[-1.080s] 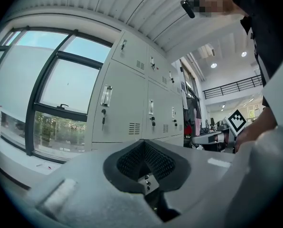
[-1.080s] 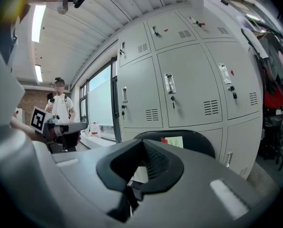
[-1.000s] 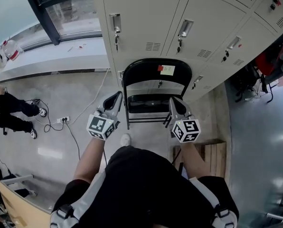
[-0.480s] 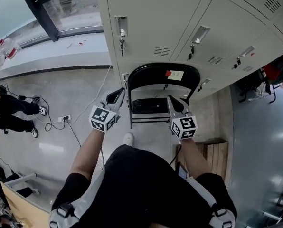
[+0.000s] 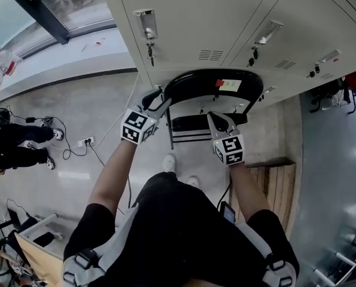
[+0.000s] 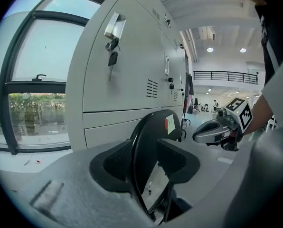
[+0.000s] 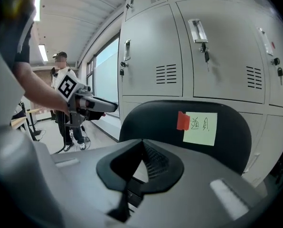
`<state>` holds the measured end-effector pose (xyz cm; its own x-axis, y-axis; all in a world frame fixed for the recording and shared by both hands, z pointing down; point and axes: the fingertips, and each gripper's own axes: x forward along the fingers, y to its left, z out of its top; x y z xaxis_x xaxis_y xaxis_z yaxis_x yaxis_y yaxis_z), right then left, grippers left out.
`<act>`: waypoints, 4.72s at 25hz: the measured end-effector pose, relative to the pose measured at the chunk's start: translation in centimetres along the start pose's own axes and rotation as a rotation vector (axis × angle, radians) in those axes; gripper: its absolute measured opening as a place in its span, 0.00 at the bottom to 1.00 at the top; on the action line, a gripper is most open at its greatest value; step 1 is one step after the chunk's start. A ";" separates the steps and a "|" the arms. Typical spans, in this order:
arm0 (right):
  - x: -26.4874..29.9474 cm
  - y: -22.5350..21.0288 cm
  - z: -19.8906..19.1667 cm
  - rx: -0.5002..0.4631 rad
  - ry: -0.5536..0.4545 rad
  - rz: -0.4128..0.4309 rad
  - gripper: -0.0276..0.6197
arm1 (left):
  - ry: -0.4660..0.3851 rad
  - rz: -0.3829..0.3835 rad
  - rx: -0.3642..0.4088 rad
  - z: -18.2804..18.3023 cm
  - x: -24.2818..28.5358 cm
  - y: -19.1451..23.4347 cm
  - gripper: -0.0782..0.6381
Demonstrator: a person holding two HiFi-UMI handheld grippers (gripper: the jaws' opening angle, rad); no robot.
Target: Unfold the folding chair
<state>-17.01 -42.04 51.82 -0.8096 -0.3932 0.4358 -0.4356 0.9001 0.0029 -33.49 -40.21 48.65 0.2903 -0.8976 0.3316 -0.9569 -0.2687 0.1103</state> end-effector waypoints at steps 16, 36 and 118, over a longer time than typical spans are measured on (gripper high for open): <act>0.0 -1.6 -3.8 -0.015 0.151 -0.067 0.05 | 0.203 -0.250 0.062 -3.1 7.8 0.6 0.46; -2.1 -2.1 -8.0 0.240 0.179 -0.186 0.05 | 0.164 -0.340 0.166 -2.0 10.1 -1.7 0.37; -19.0 11.5 -47.2 1.634 0.076 -0.534 0.50 | 0.149 -0.464 0.069 -11.7 2.3 -13.6 0.33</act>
<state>11.95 -15.34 86.07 -0.4546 -0.5102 0.7301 -0.5866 -0.4453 -0.6765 -19.68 -34.54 58.84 0.6795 -0.6192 0.3935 -0.7232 -0.6556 0.2172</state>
